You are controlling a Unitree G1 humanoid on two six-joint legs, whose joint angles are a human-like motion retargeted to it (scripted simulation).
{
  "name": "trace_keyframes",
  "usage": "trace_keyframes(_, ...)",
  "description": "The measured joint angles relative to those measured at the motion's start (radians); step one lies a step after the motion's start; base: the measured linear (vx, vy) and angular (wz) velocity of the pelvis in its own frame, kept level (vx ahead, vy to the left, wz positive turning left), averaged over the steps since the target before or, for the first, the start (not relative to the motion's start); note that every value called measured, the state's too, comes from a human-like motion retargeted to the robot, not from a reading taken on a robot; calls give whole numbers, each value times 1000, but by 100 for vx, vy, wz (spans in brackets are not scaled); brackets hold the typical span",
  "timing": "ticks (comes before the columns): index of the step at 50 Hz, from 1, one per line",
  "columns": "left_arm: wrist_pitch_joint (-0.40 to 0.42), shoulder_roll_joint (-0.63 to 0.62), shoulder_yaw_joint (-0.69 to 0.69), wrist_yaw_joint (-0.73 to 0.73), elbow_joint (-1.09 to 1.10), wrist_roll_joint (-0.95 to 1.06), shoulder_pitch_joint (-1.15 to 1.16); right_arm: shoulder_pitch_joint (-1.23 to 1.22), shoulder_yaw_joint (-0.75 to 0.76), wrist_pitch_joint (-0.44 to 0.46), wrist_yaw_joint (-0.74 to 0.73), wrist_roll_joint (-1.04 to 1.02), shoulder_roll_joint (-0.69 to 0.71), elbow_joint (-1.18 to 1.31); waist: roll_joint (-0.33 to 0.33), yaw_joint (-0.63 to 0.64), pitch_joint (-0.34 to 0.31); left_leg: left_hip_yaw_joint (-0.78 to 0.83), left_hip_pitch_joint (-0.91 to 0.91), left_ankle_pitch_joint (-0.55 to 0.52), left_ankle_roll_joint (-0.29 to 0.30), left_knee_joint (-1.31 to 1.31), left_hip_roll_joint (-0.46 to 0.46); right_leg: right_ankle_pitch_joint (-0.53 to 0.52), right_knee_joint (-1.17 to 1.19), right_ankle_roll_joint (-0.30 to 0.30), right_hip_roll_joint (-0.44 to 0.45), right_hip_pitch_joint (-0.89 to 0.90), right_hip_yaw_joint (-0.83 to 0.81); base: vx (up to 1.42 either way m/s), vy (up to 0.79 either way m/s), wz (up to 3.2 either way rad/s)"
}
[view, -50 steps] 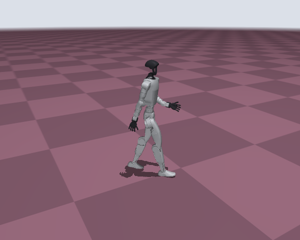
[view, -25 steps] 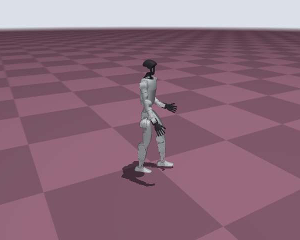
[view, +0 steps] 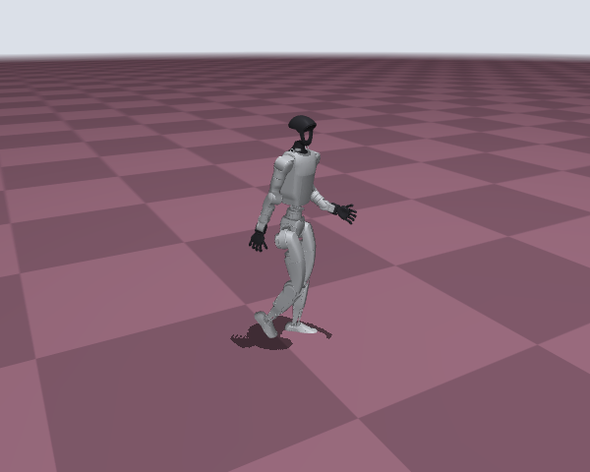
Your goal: Walk run
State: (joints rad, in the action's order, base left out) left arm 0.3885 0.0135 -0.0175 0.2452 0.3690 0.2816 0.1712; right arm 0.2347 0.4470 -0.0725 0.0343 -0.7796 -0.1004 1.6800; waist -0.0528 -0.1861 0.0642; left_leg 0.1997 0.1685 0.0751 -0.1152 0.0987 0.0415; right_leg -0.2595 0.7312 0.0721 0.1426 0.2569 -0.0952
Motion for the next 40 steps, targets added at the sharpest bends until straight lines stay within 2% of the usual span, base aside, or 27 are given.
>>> trace_keyframes(2,5,13,9,-2,-10,-4,-6,32,6,-12,-6,9,2,-20,-15,-53,-8,-24,-39,20,3,-13,-12,79,-89,-10,-32,59,-14,69,-9,59)
trace_keyframes(8,7,62,33,16,-11,5,-36,55,32,11,-32,63,12,-24,29,-117,-27,-8,-191,90,16,-47,-92,143,-555,-11,-213,111,-135,68,-17,2)
trace_keyframes(10,8,73,42,21,-4,5,-44,45,38,14,-25,78,16,-15,27,-122,-27,-3,-236,111,36,-56,-90,151,-687,-29,-222,140,-166,59,-16,-36)
trace_keyframes(13,11,70,45,39,5,-1,-49,21,33,9,-10,89,22,-12,19,-97,-6,36,-278,134,73,-53,-83,169,-813,-47,-181,167,-184,80,-29,-58)
trace_keyframes(15,18,57,50,57,15,-3,-47,3,34,9,-4,87,26,-17,11,-107,5,26,-296,127,103,-32,-75,118,-772,-130,-160,177,-126,78,-29,24)
trace_keyframes(16,20,47,60,65,21,0,-42,-2,39,8,-6,83,29,-24,3,-122,10,7,-303,109,119,-15,-68,113,-741,-132,-176,171,-179,89,-34,69)
trace_keyframes(18,24,26,76,81,36,9,-32,-14,46,1,-17,78,32,-37,-15,-158,21,-35,-312,39,162,24,-46,81,-699,-140,-175,158,-178,91,-37,91)
trace_keyframes(20,24,4,82,103,60,19,-24,-33,43,-1,-32,86,28,-40,-31,-172,36,-60,-307,-93,221,87,-21,85,-657,-151,-171,138,-164,66,-28,48)
trace_keyframes(21,22,-7,90,110,68,20,-16,-47,46,3,-39,95,23,-38,-33,-176,40,-84,-296,-196,256,142,-15,105,-637,-176,-165,132,-145,85,-40,27)
trace_keyframes(23,20,-20,110,113,74,23,0,-76,59,7,-51,117,16,-40,-17,-177,49,-125,-250,-381,326,292,-18,145,-611,-211,-175,96,-138,90,-45,16)
trace_keyframes(25,25,-17,126,115,71,26,7,-108,67,-2,-57,147,16,-62,28,-173,56,-135,-166,-501,343,508,-43,168,-615,-226,-205,46,-149,69,-41,-16)
trace_keyframes(27,28,-12,118,139,71,17,5,-135,60,-8,-59,179,19,-105,68,-140,70,-137,-79,-572,293,668,-75,194,-622,-240,-199,7,-111,84,-55,-62)
trace_keyframes(30,32,-11,91,156,73,-3,7,-182,44,0,-68,199,20,-198,97,-118,68,-140,46,-412,259,803,-68,212,-637,-238,-184,-47,-82,51,-37,-65)
trace_keyframes(32,39,-11,78,140,66,3,17,-211,32,-4,-76,184,14,-278,119,-82,61,-105,120,-317,215,810,-50,214,-653,-253,-158,-80,-33,57,-34,-130)
trace_keyframes(36,43,-6,48,124,47,18,40,-266,-4,-44,-92,149,-16,-423,125,-17,43,-44,231,-175,126,639,-5,224,-670,-271,-92,-136,56,57,-29,-141)
trace_keyframes(40,43,-5,2,109,30,12,65,-319,-37,-70,-107,129,-55,-506,99,35,16,-38,271,-189,103,303,-2,248,-675,-292,-10,-200,133,54,-24,-141)
